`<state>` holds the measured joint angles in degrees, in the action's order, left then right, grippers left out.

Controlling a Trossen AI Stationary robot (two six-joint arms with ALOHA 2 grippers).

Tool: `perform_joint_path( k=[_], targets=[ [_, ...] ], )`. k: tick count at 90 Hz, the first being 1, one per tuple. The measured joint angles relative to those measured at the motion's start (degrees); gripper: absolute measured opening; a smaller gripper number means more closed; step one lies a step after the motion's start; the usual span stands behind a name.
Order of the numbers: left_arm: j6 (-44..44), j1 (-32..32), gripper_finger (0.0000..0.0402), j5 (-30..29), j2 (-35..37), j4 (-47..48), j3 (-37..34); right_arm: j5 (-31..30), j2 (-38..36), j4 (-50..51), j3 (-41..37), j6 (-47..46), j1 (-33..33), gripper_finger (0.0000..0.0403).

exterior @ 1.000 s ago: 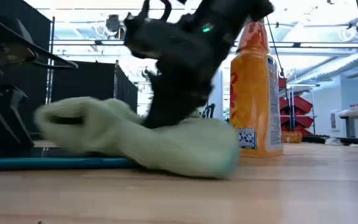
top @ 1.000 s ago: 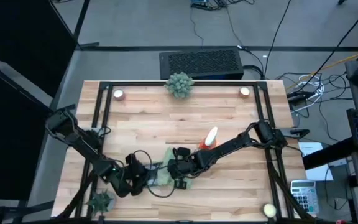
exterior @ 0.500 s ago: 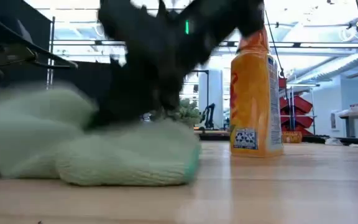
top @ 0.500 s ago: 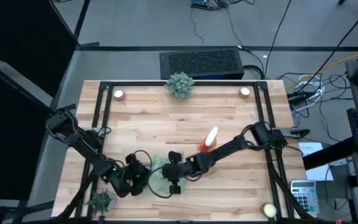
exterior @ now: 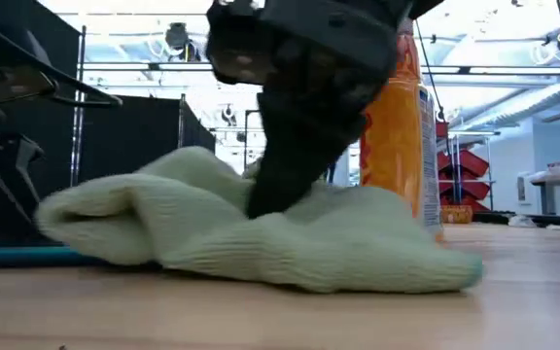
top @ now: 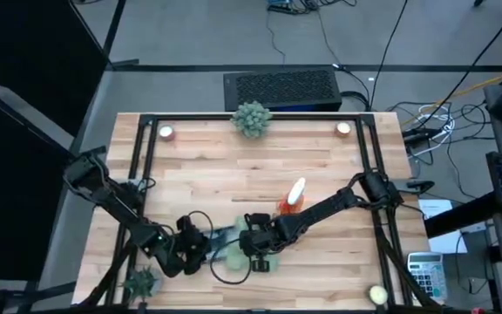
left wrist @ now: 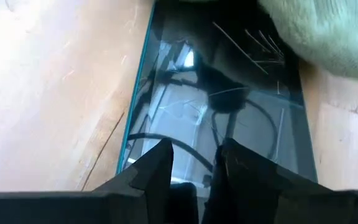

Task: Apply microfiber cloth
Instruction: Wipe the back of the tablet using the green microfiber cloth

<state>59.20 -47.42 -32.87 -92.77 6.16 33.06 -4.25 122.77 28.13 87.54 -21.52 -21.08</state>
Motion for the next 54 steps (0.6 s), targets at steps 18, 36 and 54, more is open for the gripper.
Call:
perform_joint_path(
  k=[18, 36, 54],
  targets=[
    [0.0, 0.0, 0.0134, 0.0, 0.0, 0.3, 0.0, -5.3, -3.0, -22.0, 0.2, 6.7, 0.2, 0.0013],
    [0.0, 0.0, 0.0134, 0.0, 0.0, 0.3, 0.0, -3.4, 5.0, -24.4, -0.4, 5.8, 1.4, 0.0013],
    [0.1, 0.0, 0.0134, 0.0, 0.0, 0.3, 0.0, -2.2, 5.1, -12.7, 0.7, -0.3, 0.6, 0.0013]
  ],
)
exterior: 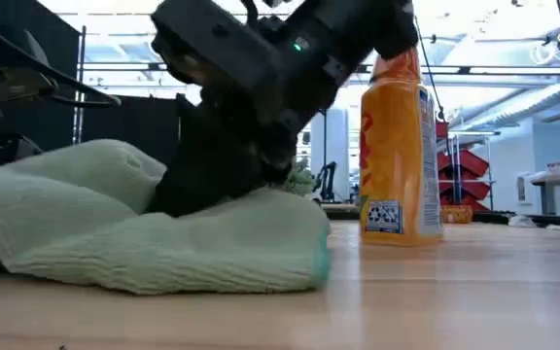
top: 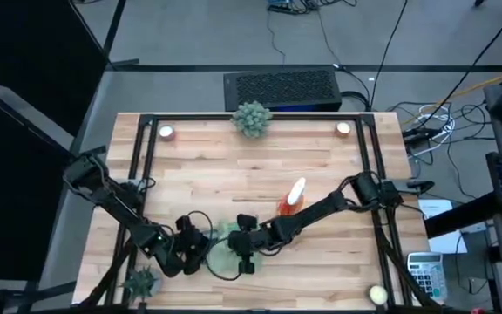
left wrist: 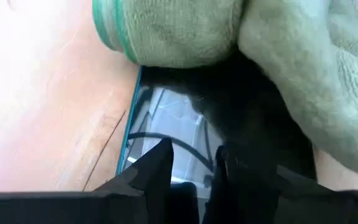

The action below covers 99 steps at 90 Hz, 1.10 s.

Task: Apply microfiber cloth
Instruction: Wipe the back of the tablet using the green microfiber cloth

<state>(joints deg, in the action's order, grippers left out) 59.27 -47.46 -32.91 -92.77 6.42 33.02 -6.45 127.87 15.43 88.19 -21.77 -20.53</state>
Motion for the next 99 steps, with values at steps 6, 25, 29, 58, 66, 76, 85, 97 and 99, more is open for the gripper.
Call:
perform_joint_path(
  k=[6, 25, 29, 58, 66, 76, 85, 97, 99],
  targets=[
    [0.0, 0.0, 0.0134, 0.1, 0.0, -0.1, 0.0, -0.2, -0.6, 5.5, 0.0, 0.0, -0.7, 0.0013],
    [0.0, 0.0, 0.0134, 0.0, 0.0, -0.1, 0.0, 0.9, -5.2, 14.6, -0.6, -0.5, -1.3, 0.0013],
    [0.0, 0.0, 0.0134, 0.0, 0.0, -0.1, 0.0, 1.0, -6.5, 13.9, -1.0, -1.2, -1.3, 0.0013],
    [-0.1, 0.1, 0.0134, 0.0, 0.0, -0.6, -0.1, -5.2, -1.7, -22.3, -0.9, 7.9, 1.8, 0.0013],
    [-0.1, 0.1, 0.0134, 0.0, 0.0, -0.7, -0.1, -5.1, 1.1, -23.6, -1.0, 6.5, 3.9, 0.0013],
    [-0.1, 0.1, 0.0134, 0.0, 0.0, -0.7, -0.1, -5.2, 3.0, -23.3, -0.4, 4.3, 6.0, 0.0013],
    [-0.1, 0.1, 0.0134, 0.0, 0.0, -0.8, 0.0, -3.8, 3.2, -18.8, -0.4, 3.9, 6.9, 0.0013],
    [0.0, 0.0, 0.0134, -0.1, 0.0, -0.8, 0.0, -2.6, 1.6, -10.3, -0.1, 4.3, 6.8, 0.0013],
    [0.0, 0.0, 0.0134, -0.1, 0.0, -0.8, 0.0, -2.7, 1.3, -8.3, -0.2, 4.4, 6.6, 0.0013]
  ],
)
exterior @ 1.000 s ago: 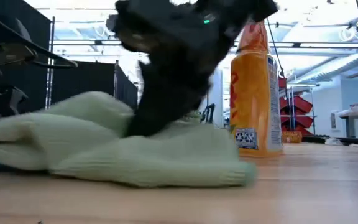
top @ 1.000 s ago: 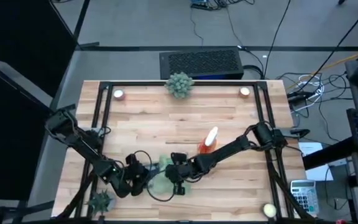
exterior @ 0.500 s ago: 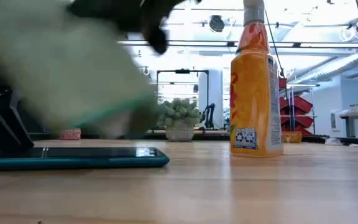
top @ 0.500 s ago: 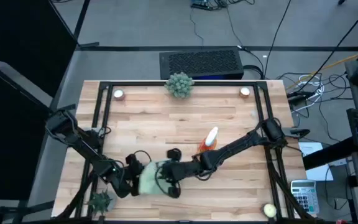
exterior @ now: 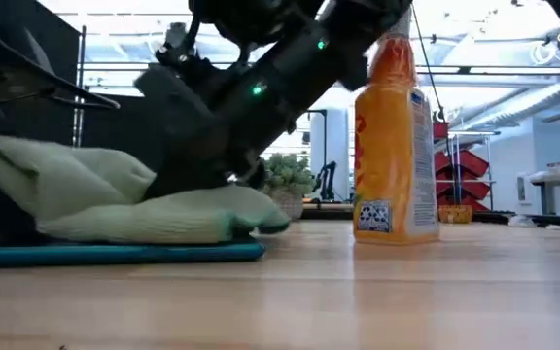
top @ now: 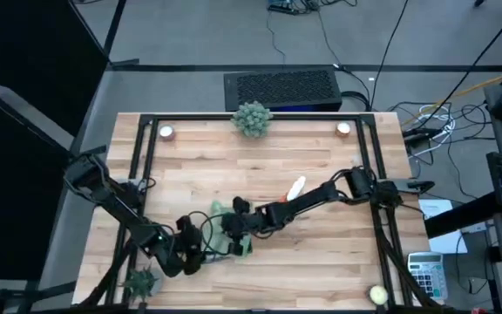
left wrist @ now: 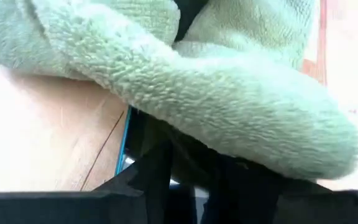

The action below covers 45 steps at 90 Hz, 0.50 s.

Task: Apply microfiber cloth
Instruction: Wipe the back of the tablet using the green microfiber cloth

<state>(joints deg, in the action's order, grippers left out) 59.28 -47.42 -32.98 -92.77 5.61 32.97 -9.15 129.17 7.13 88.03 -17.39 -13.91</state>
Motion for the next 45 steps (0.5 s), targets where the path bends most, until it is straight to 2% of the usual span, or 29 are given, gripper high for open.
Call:
perform_joint_path(
  k=[17, 27, 34, 45],
  targets=[
    [0.2, 0.0, 0.0134, 0.0, 0.0, -0.3, 0.0, -0.5, -2.0, 14.1, 0.2, 0.0, -1.8, 0.0013],
    [0.3, 0.0, 0.0134, 0.0, 0.0, -0.3, 0.1, -0.9, -2.6, 18.9, 0.1, -0.6, -3.5, 0.0013],
    [0.3, 0.0, 0.0134, 0.0, 0.0, -0.4, 0.1, -0.8, -3.5, 19.3, -0.2, -1.7, -4.9, 0.0013],
    [0.4, 0.2, 0.0134, 0.0, 0.0, -0.4, 0.1, 0.3, -4.2, 13.9, -0.5, -1.7, -7.7, 0.0013]
  ],
)
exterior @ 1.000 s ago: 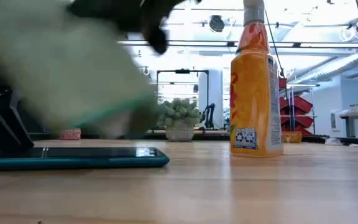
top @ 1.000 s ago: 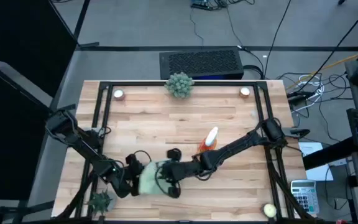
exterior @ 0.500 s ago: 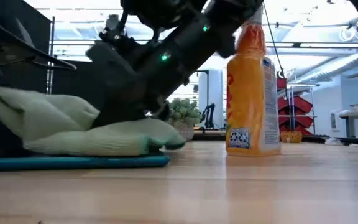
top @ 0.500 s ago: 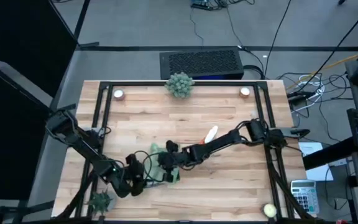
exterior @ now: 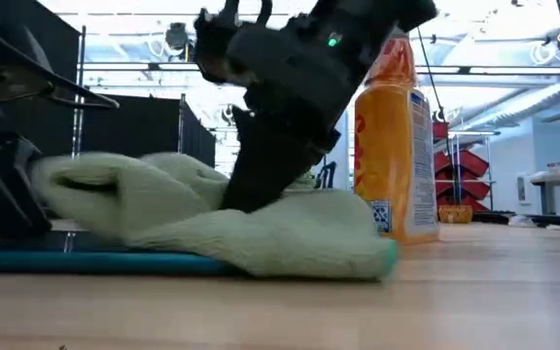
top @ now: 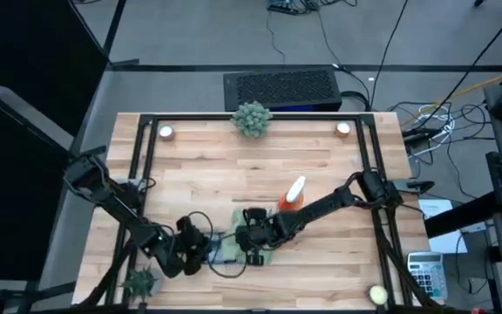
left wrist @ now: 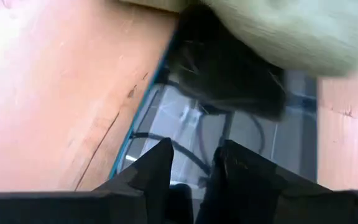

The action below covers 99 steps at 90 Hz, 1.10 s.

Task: Apply microfiber cloth
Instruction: Wipe the back of the tablet using the green microfiber cloth

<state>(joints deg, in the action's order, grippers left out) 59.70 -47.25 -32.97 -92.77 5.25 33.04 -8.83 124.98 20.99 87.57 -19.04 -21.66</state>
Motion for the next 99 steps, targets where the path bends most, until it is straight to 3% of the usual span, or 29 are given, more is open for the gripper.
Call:
perform_joint_path(
  k=[25, 44, 56, 63, 77, 99],
  targets=[
    [0.1, 0.3, 0.0134, 0.0, 0.0, -0.3, 0.0, -0.5, 1.8, -1.1, 0.3, -5.1, -5.1, 0.0013],
    [1.1, 0.3, 0.0134, -0.3, 0.0, 0.0, 0.0, 5.0, 1.7, 1.4, 0.3, -5.6, -8.5, 0.0013],
    [0.8, 0.3, 0.0134, 0.0, 1.1, 1.0, 0.5, 8.5, -1.2, 9.9, 0.1, -8.8, -10.2, 0.0013],
    [-1.9, 0.5, 0.0134, 3.5, 4.0, 4.1, 1.7, 8.8, -3.3, 12.8, -0.2, -10.2, -10.3, 0.0013],
    [-5.3, 0.3, 0.0134, 6.2, 12.2, 10.7, 6.6, 3.4, -7.6, 18.1, 0.0, -12.7, -10.2, 0.0013],
    [-6.0, 0.2, 0.0134, 7.4, 20.7, 20.4, 7.8, 2.1, -9.3, 46.3, 0.0, -25.5, -11.1, 0.0020]
  ],
)
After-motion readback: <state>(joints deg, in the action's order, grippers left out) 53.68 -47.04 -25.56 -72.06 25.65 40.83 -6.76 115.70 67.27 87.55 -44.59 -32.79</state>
